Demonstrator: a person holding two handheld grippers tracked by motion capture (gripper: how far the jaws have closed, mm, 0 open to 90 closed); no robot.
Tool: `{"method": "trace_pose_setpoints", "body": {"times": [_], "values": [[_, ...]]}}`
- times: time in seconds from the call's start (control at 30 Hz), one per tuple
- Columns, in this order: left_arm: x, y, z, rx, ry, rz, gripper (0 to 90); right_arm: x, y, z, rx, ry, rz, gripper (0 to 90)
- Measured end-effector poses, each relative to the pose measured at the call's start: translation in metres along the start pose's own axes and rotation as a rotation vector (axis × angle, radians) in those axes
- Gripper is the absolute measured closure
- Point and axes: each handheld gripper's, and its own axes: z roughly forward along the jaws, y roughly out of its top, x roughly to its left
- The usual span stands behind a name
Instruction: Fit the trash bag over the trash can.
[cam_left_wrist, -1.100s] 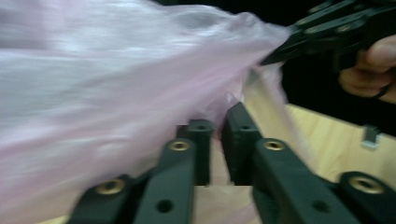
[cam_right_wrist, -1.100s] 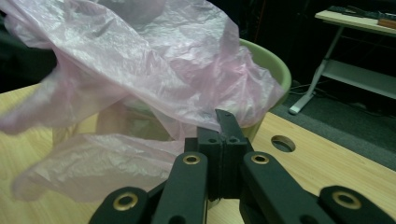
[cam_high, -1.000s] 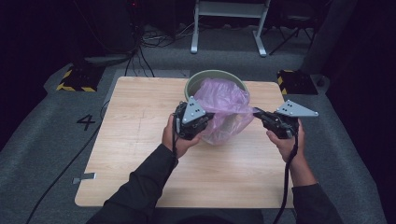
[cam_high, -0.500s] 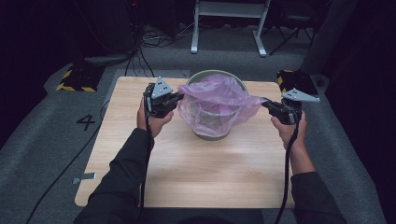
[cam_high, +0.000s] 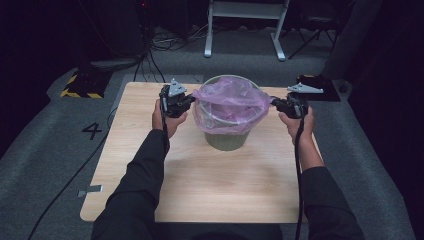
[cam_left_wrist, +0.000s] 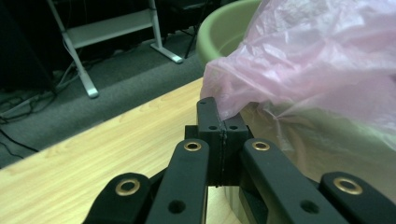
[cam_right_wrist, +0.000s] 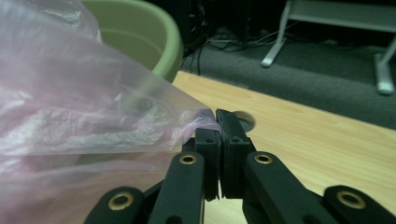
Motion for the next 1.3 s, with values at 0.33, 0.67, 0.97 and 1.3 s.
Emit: {"method": "trace_pose_setpoints", "body": {"times": [0.33, 0.67, 0.97, 1.3], "values": [[0.010, -0.019, 0.027, 0.048, -0.062, -0.073, 90.0, 0.002, -0.016, 0.036, 0.083, 0.116, 0.072, 89.8], [0.006, -0.032, 0.034, 0.114, -0.157, -0.062, 90.0, 0.002, -0.028, 0.039, 0.118, 0.205, 0.090, 90.0], [0.001, -0.045, 0.018, 0.097, -0.207, -0.021, 90.0, 0.003, -0.038, 0.032, 0.131, 0.267, 0.103, 90.0], [-0.020, -0.058, -0.012, 0.097, -0.232, 0.021, 90.0, 0.015, -0.053, 0.013, 0.135, 0.312, 0.110, 90.0]]}}
